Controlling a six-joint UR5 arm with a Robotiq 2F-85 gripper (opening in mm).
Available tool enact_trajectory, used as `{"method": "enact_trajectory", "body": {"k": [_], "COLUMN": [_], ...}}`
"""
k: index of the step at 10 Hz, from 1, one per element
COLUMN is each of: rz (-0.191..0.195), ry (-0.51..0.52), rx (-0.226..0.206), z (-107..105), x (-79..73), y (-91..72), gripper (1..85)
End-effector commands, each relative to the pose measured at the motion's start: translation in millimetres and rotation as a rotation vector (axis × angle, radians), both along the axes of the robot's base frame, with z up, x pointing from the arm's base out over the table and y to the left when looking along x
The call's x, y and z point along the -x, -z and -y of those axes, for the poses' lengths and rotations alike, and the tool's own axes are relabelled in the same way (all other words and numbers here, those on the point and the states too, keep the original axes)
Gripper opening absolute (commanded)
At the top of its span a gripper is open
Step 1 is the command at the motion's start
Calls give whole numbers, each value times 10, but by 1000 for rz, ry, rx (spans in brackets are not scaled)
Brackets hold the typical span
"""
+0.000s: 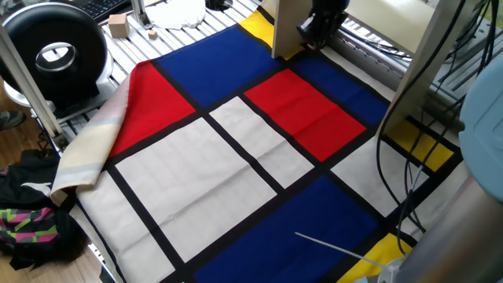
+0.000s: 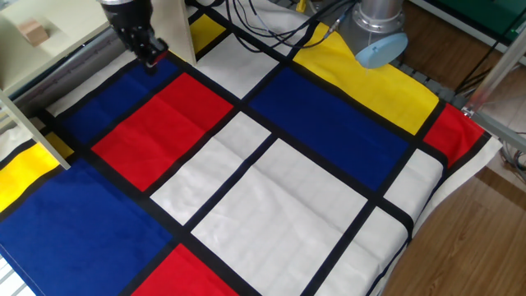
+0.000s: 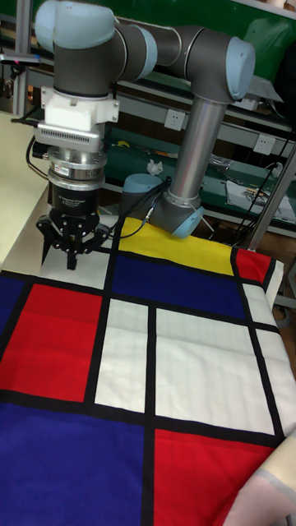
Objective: Take the object down from the shelf
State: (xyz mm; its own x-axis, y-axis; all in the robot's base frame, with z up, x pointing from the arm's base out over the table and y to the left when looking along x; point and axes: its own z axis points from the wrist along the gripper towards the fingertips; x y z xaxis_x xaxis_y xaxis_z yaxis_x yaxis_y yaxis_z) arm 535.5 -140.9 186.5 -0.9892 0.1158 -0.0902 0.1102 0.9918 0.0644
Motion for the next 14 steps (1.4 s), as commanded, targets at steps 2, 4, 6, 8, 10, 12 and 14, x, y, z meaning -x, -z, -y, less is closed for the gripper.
{"method": "enact_trajectory", "body": {"k": [2,4,6,8,10,12,14], "rz": [125,95,42,-1,-26,-45,-62], "ry": [66,43,14,6,-12,-26,-40], "rx": [62,93,111,123,123,115,108], "z": [195,262,299,327,350,446,553], "x": [-324,-246,-108,3,57,74,104], "y": [-57,-42,-21,-10,-33,-179,-338], "gripper": [10,10,10,10,10,10,10]}}
